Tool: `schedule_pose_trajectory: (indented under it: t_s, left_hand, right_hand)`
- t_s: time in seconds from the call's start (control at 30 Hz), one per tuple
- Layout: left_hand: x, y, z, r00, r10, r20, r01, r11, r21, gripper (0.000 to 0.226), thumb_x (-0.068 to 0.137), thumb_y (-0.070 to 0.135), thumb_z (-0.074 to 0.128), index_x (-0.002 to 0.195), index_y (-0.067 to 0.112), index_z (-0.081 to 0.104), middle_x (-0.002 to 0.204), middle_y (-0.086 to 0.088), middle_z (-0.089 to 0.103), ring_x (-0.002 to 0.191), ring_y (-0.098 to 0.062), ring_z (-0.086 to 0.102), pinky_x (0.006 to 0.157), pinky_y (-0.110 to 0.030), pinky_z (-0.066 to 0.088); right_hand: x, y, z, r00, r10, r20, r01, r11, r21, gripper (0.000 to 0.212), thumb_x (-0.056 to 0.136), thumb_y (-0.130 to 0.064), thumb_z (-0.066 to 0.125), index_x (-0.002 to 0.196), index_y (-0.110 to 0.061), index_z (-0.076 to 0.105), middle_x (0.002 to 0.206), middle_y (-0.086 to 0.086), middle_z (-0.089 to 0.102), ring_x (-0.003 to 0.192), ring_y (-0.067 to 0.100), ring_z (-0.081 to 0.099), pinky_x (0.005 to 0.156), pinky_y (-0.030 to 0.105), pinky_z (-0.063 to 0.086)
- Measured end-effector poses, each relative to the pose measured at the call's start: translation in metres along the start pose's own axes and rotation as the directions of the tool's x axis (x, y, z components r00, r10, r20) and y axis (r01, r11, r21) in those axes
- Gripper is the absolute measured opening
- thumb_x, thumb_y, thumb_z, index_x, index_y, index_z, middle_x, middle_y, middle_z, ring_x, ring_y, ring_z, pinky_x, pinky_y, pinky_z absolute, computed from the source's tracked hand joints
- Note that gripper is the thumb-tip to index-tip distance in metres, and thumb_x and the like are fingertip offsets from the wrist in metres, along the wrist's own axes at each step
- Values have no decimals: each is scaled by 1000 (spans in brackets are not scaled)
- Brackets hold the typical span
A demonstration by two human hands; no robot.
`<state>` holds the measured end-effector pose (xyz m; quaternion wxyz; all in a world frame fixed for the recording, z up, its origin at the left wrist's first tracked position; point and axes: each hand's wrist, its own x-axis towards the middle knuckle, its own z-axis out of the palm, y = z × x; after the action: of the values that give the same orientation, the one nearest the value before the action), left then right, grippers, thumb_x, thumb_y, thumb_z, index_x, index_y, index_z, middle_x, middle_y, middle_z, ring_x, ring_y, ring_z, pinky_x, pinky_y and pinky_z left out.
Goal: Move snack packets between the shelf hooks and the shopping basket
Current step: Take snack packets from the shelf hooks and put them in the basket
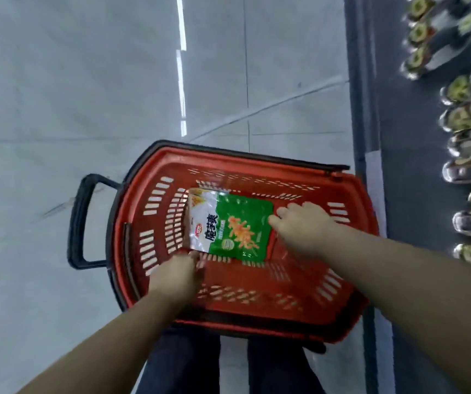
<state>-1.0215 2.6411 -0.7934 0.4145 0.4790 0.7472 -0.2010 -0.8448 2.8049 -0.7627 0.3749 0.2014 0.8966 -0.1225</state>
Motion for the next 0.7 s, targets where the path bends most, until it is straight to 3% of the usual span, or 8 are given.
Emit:
schedule_pose_trajectory:
  t_s: [0.17, 0.3, 0.37, 0.47, 0.53, 0.57, 0.63, 0.7]
  left_hand:
    - [100, -1, 76, 975, -181, 128, 197, 973, -118, 24, 93, 25, 51, 114, 18, 57, 113, -8, 64, 104, -27, 62, 84, -37, 50]
    - [165, -11, 118, 895, -342, 287, 438, 795, -419, 43, 93, 30, 56, 125, 3, 55, 123, -17, 59, 111, -31, 60, 90, -32, 50]
    - [184, -9, 123, 857, -334, 393, 511, 655, -556, 43, 98, 21, 48, 137, 3, 47, 133, -18, 53, 120, -32, 55, 93, -31, 47]
    - [198, -7, 127, 808, -264, 527, 588, 298, -752, 36, 99, 10, 39, 133, -1, 48, 134, -20, 53, 118, -34, 56, 96, -36, 46]
    - [200, -6, 133, 786, -267, 558, 605, 141, -784, 19, 100, 7, 35, 101, 4, 55, 102, -17, 59, 80, -26, 60, 81, -33, 51]
    - [200, -5, 135, 776, -263, 572, 606, 65, -792, 26, 101, 5, 32, 80, 2, 48, 83, -14, 52, 65, -21, 50, 65, -28, 50]
    - [202, -4, 139, 766, -255, 591, 601, -43, -798, 37, 100, 3, 24, 64, 5, 32, 66, -11, 34, 63, -22, 41, 48, -22, 42]
    - [203, -4, 141, 723, -297, 624, 619, -122, -776, 34, 99, 0, 24, 66, 2, 35, 67, -11, 38, 66, -22, 43, 52, -24, 40]
  right_hand:
    - [109, -2, 76, 996, -64, 63, 68, 995, -73, 32, 96, -16, 38, 127, -13, 45, 131, 10, 49, 122, 28, 45, 94, 39, 40]
    - [182, -10, 110, 997, -70, -13, 70, 997, -39, 36, 95, -17, 41, 131, -12, 41, 134, 10, 44, 124, 28, 42, 98, 42, 39]
    - [208, -16, 126, 996, -43, -77, 53, 990, 133, 50, 92, -25, 50, 139, -13, 34, 139, 10, 40, 128, 28, 39, 102, 41, 38]
    - [230, -31, 137, 997, 28, -68, 8, 881, 474, 67, 90, -37, 58, 145, -13, 28, 146, 11, 37, 134, 28, 36, 110, 37, 33]
    - [238, -37, 141, 993, 96, -67, -35, 791, 611, 60, 88, -36, 62, 138, -14, 39, 133, 10, 51, 121, 26, 48, 98, 33, 41]
    - [241, -39, 141, 992, 117, -50, -56, 758, 650, 51, 88, -34, 64, 132, -15, 47, 121, 9, 57, 109, 24, 53, 86, 29, 43]
    - [243, -41, 140, 994, 112, -17, -73, 745, 664, 35, 90, -26, 62, 122, -14, 57, 111, 9, 60, 92, 19, 52, 74, 25, 36]
    - [241, -41, 142, 994, 110, -9, -75, 728, 681, 25, 93, -18, 57, 118, -14, 59, 112, 9, 60, 87, 18, 53, 70, 23, 36]
